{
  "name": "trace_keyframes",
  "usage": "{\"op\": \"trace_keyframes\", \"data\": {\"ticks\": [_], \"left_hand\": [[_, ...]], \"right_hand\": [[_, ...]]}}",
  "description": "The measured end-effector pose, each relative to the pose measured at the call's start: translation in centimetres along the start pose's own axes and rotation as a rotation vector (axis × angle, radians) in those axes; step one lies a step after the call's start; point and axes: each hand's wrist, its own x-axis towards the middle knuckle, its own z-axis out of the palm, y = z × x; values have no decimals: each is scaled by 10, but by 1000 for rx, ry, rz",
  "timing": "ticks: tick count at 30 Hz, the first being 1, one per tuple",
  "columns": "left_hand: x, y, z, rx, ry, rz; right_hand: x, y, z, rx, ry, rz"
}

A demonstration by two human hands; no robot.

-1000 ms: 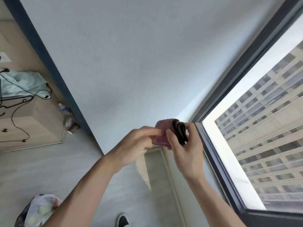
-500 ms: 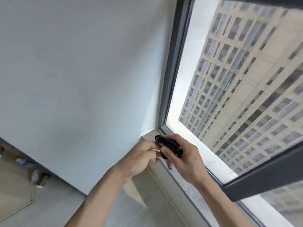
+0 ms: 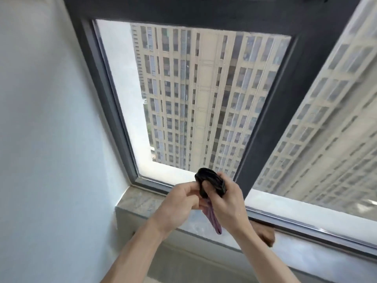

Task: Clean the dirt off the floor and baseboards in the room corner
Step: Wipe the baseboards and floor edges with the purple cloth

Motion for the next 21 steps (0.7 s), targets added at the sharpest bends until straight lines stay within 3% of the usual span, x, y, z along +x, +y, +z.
{"op": "trace_keyframes", "data": {"ticks": [9,17,21], "left_hand": [[30,17,85,65,-291,48],[63,17,171,235,-469,144],[84,7,216,213,-560,95]], "right_hand": [[-22,18,-79,186,319,145],[-40,44,-156,515,496,345],[-43,74,-197,525,549,419]]}}
